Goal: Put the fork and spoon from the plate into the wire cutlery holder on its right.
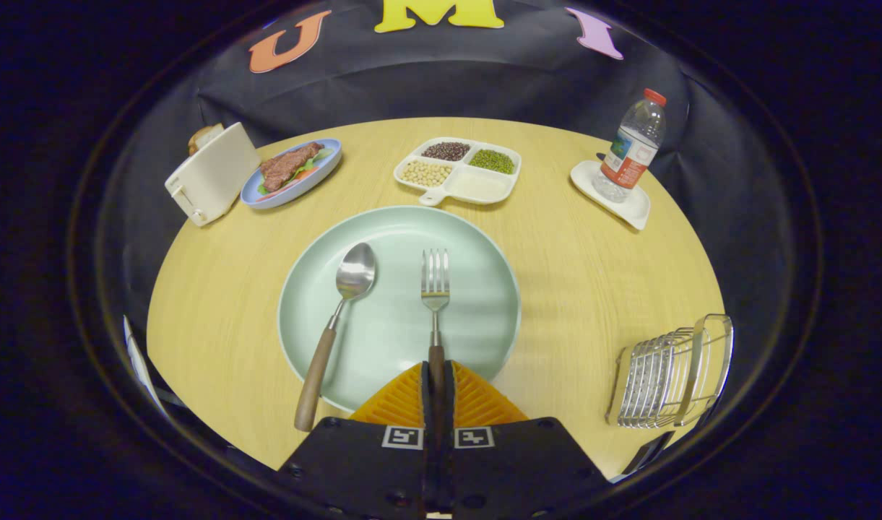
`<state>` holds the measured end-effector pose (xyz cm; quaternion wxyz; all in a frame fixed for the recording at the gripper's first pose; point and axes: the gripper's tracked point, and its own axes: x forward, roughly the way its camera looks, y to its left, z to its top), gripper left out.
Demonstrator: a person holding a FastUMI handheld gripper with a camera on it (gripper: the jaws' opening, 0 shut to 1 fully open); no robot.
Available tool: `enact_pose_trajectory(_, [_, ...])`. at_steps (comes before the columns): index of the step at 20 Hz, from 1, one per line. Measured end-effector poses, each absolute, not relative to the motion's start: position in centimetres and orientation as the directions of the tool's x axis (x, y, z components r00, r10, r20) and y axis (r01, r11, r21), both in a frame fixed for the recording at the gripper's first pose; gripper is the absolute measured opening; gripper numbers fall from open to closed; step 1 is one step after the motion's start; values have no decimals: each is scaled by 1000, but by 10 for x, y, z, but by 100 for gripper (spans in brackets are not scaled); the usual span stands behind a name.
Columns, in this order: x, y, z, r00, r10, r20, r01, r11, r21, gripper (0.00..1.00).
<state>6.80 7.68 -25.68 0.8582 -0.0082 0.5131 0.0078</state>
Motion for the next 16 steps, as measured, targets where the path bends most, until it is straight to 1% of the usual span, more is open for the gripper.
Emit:
enact_pose_trajectory(4, [64,68,-228,486,26,-874,-40,999,7,1])
enact_pose_trajectory(8, [45,50,-187,474,44,-880,-67,998,13,1])
enact_pose_trajectory(11, [27,16,-148,464,1,-886,-102,993,-52,1])
enact_pose_trajectory(16, [-2,-56,-96,416,-95,-904,-86,986,-143,1])
